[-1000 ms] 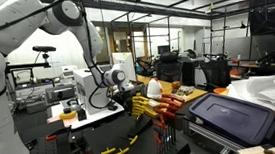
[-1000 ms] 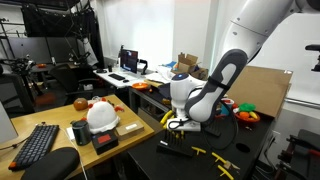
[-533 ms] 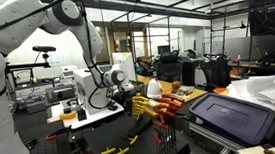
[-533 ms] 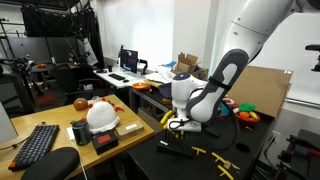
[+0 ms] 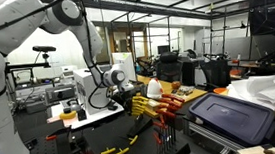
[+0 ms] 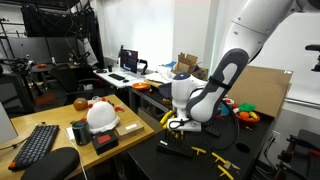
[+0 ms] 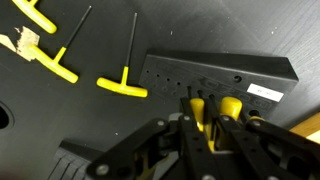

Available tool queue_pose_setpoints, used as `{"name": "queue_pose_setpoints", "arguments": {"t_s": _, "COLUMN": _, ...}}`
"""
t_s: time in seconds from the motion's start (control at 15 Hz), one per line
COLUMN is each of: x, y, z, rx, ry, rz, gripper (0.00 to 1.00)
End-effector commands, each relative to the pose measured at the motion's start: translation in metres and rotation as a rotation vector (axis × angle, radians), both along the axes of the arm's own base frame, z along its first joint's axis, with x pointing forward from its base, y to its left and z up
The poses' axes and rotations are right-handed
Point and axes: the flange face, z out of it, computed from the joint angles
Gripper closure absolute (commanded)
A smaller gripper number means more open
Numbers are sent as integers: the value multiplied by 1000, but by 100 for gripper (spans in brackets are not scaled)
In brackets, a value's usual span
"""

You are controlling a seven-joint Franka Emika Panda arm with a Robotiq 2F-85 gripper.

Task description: Pick up the yellow object tool and put on the table

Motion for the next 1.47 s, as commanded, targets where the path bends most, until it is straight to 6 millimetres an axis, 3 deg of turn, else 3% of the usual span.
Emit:
{"name": "queue_pose_setpoints", "arguments": {"t_s": 0.0, "x": -5, "y": 8, "z": 22, "rx": 21, "ry": -28, "rz": 18, "gripper": 96}}
{"name": "queue_pose_setpoints", "arguments": {"t_s": 1.0, "x": -5, "y": 41, "z": 55, "rx": -41, "ry": -73, "rz": 95, "gripper": 96}}
{"name": "queue_pose_setpoints", "arguments": {"t_s": 1.4, "x": -15, "y": 55, "z": 63, "rx": -138, "ry": 46, "rz": 291, "gripper": 96}}
